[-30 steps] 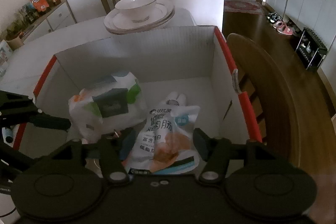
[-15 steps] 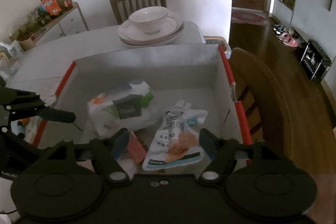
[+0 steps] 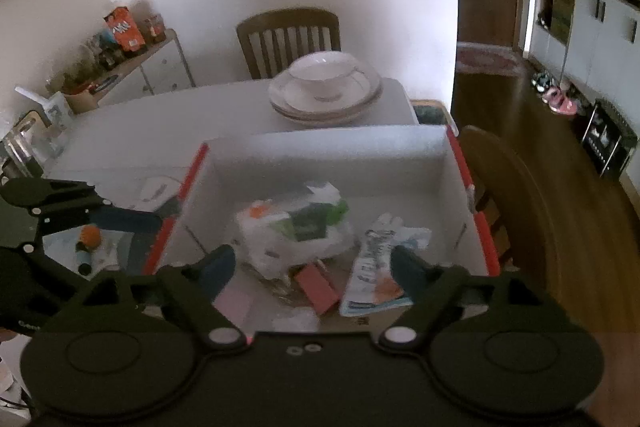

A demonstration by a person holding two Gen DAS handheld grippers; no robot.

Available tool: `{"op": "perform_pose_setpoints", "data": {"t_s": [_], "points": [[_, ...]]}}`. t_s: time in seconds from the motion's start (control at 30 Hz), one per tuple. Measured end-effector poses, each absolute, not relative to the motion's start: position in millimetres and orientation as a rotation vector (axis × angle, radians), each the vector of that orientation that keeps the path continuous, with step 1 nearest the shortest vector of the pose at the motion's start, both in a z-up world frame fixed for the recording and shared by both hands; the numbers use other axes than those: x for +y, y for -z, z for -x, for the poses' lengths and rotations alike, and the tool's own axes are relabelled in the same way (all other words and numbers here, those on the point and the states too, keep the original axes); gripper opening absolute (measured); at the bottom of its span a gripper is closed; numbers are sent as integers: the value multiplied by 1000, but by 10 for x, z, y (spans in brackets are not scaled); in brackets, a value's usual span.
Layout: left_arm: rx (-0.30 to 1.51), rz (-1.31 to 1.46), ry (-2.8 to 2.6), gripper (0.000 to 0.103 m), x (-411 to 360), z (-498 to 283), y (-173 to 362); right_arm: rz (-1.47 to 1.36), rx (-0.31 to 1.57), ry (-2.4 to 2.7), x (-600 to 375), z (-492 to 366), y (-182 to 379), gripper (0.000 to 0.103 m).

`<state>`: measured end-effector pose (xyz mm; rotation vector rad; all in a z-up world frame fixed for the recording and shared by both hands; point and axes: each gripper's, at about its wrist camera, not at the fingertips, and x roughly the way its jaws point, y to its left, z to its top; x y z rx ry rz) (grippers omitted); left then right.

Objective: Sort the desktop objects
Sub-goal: 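Lower the packet and pink pad into the red box and open both tools, then withdraw both tools from the box back over the table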

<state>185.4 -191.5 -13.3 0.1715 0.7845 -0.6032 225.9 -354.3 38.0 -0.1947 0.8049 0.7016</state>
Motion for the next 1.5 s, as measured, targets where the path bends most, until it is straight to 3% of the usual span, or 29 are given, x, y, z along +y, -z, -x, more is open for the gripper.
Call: {"op": "perform_pose_setpoints", "data": {"t_s": [0.33, 0.63, 1.2, 1.3, 1.5], "points": [[747, -145, 611, 75, -1366, -1660, 50, 200, 764, -702, -3155, -1798, -463, 98], [744, -126, 588, 76, -762, -1613, 74, 218, 764, -707, -2695, -1404, -406, 99], [750, -131, 531, 89, 166, -1616, 249, 229, 748, -706, -1898, -783, -244, 102], [757, -120, 514, 99, 317, -1677, 313, 236, 745, -708, -1760, -685, -191, 102], [790, -118, 464, 99, 582, -1835, 482, 226, 757, -693, -1500, -523, -21, 102]]}}
